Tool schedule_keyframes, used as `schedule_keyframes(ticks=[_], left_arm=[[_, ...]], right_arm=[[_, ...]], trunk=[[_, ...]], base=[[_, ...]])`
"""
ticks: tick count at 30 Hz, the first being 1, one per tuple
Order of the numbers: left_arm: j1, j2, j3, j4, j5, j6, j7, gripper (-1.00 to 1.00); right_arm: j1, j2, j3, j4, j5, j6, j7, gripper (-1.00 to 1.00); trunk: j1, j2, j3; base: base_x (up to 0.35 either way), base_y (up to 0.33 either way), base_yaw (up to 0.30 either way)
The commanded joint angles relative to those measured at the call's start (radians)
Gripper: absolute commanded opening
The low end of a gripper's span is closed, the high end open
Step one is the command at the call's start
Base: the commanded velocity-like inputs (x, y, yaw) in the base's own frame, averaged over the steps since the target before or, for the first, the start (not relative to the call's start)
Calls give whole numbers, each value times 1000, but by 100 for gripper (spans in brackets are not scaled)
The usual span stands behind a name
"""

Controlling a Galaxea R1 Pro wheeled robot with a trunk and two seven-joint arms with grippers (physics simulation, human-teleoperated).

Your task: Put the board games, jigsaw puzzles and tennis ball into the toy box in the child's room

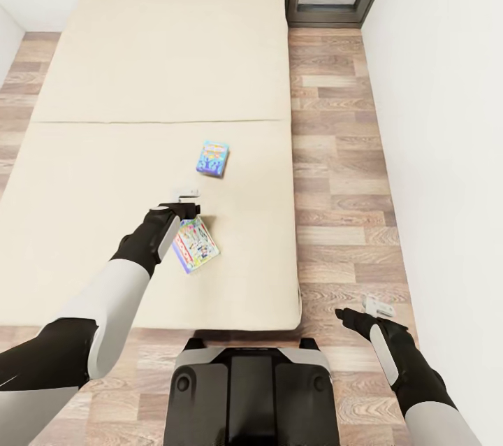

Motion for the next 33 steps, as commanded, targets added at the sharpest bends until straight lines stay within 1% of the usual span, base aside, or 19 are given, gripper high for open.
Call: schedule_keyframes(ticks=[1, 15, 33], left_arm=[[0, 0, -1, -1, 1, 5, 5, 100], [0, -1, -4, -2, 0, 6, 6, 100], [0, -2, -5, -2, -1, 6, 7, 100]], right_arm=[[0, 0, 0, -1, -10, 4, -6, 100], [3, 0, -1, -2, -10, 3, -6, 100], [5, -5, 0, -3, -10, 3, -7, 100]], trunk=[[1, -2, -3], [1, -2, -24], [1, -2, -27]], base=[[0, 0, 0], [0, 0, 0], [0, 0, 0]])
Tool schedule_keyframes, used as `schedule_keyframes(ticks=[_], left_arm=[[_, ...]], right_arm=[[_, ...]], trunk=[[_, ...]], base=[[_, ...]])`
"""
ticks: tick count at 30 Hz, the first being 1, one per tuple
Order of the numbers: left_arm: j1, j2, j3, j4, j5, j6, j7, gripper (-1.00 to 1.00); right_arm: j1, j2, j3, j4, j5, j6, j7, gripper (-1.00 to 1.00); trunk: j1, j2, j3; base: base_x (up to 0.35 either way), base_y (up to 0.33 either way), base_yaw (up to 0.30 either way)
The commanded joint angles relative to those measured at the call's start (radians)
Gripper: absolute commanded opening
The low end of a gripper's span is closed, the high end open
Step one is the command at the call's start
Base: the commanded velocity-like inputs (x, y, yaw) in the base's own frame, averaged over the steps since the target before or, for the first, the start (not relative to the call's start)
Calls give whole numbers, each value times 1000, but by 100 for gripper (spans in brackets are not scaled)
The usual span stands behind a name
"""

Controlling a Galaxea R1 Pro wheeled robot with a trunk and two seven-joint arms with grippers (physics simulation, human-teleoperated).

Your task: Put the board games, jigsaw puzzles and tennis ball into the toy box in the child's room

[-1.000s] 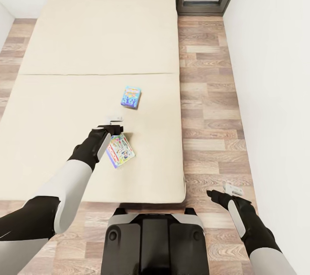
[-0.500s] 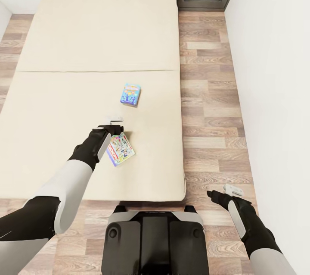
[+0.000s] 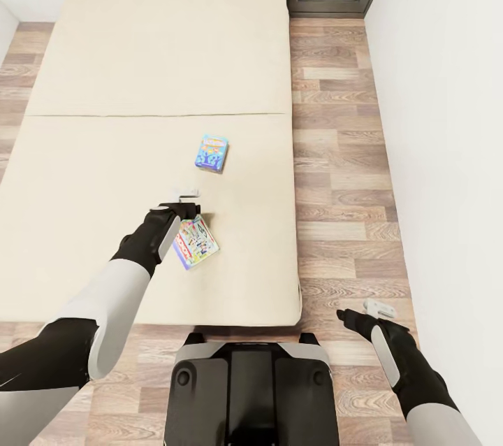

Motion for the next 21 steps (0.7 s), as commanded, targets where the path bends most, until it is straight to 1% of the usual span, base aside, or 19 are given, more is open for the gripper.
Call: schedule_keyframes(ticks=[1, 5, 12, 21], left_arm=[[0, 0, -2, -1, 1, 6, 5, 100], [0, -1, -2, -2, 1, 6, 5, 100], [0, -2, -3, -2, 1, 5, 5, 100], [0, -1, -2, -2, 1, 5, 4, 100]], right_arm=[[0, 0, 0, -1, -10, 4, -6, 100], [3, -1, 0, -1, -10, -22, -6, 100], [4, -1, 0, 0, -11, -43, -5, 100], [4, -1, 0, 0, -11, -45, -4, 100]], trunk=[[1, -2, -1], [1, -2, -1], [1, -2, -1], [1, -2, -1]], base=[[0, 0, 0], [0, 0, 0], [0, 0, 0], [0, 0, 0]])
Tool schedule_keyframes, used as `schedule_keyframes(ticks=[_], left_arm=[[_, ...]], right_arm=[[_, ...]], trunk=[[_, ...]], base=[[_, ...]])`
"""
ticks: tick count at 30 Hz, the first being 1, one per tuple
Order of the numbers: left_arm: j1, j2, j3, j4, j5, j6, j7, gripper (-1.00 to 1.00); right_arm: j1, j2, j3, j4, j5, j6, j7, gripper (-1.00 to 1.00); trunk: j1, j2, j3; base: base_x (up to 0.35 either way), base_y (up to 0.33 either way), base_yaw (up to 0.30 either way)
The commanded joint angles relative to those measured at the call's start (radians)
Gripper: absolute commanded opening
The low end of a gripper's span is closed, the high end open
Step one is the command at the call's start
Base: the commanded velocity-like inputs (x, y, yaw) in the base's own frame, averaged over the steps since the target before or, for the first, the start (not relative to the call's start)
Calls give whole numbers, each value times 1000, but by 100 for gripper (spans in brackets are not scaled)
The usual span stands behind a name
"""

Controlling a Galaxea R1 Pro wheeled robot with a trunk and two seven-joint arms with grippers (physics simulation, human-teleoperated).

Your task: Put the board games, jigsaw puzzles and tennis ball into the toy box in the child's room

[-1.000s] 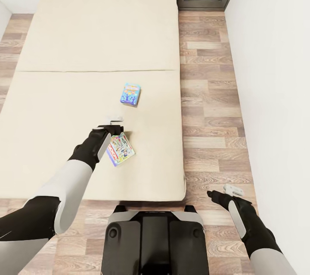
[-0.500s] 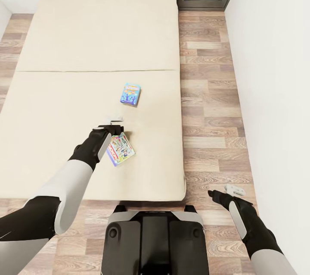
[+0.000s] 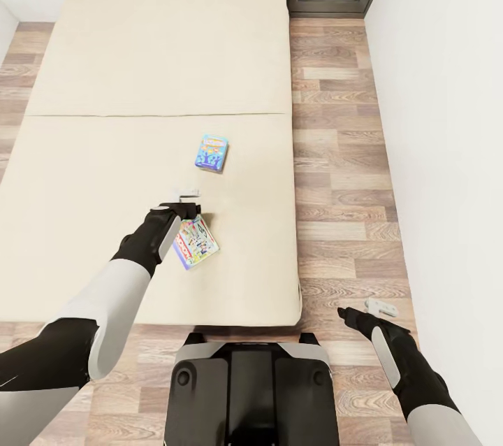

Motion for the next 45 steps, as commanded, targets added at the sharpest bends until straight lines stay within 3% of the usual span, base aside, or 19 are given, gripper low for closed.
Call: schedule_keyframes(ticks=[1, 13, 38, 45], left_arm=[[0, 0, -2, -1, 1, 6, 4, 100], [0, -2, 2, -1, 2, 7, 5, 100], [-1, -5, 3, -8, 2, 6, 5, 100], [-2, -4, 3, -45, 2, 6, 5, 100]], right_arm=[[0, 0, 0, -2, -10, 5, -6, 100], [0, 1, 0, -4, -9, 6, -4, 100], [0, 1, 0, -4, -9, 8, -4, 100], [0, 1, 0, -4, -8, 3, -4, 100]], trunk=[[1, -2, -1], [1, -2, -5], [1, -2, -43], [1, -2, -48]], base=[[0, 0, 0], [0, 0, 0], [0, 0, 0], [0, 0, 0]])
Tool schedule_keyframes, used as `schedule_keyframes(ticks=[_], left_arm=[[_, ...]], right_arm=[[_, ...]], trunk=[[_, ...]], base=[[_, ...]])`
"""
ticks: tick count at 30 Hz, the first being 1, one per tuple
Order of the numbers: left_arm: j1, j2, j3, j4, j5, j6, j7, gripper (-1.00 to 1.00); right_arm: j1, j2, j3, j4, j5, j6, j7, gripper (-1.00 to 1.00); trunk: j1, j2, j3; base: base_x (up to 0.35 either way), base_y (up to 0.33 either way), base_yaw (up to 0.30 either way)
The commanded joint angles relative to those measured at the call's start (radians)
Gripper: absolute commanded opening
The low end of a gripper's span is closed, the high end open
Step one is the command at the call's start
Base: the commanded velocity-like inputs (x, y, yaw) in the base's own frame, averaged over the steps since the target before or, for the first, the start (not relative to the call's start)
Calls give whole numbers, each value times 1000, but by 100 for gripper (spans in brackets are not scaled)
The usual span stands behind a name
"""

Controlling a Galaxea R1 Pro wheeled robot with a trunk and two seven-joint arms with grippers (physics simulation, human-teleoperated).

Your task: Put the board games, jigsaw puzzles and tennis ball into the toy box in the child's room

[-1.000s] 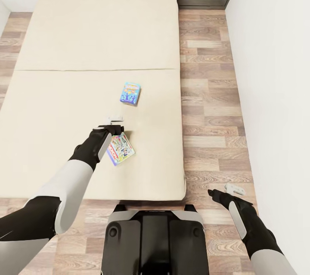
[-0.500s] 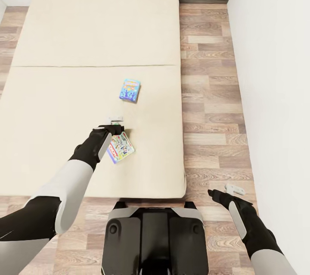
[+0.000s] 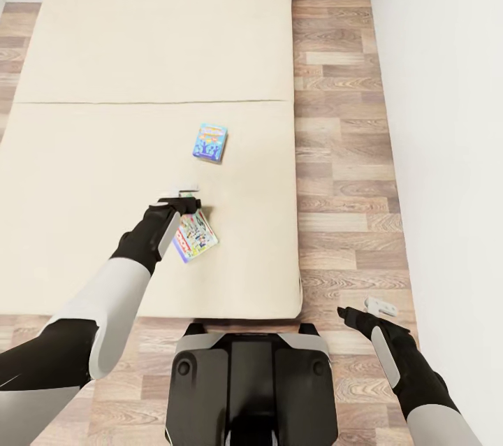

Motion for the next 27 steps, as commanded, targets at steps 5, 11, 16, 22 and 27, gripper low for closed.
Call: schedule_keyframes(ticks=[5, 11, 16, 22, 27], left_arm=[[0, -1, -2, -16, 1, 6, 4, 100], [0, -2, -2, -22, 1, 6, 4, 100], [0, -2, -2, -23, 0, 7, 4, 100], [0, -2, -4, -22, 0, 7, 4, 100], [0, 0, -4, -22, -1, 7, 4, 100]], right_arm=[[0, 0, 1, -2, -10, 3, -5, 100], [0, 0, 2, -2, -9, 2, -6, 100], [0, 0, 2, -2, -8, 3, -6, 100], [0, 0, 2, -2, -7, 5, -7, 100], [0, 0, 2, -2, -7, 6, -7, 100]], trunk=[[1, -2, -2], [1, -2, -2], [1, -2, -2], [1, -2, -8], [1, -2, -16]], base=[[0, 0, 0], [0, 0, 0], [0, 0, 0], [0, 0, 0], [0, 0, 0]])
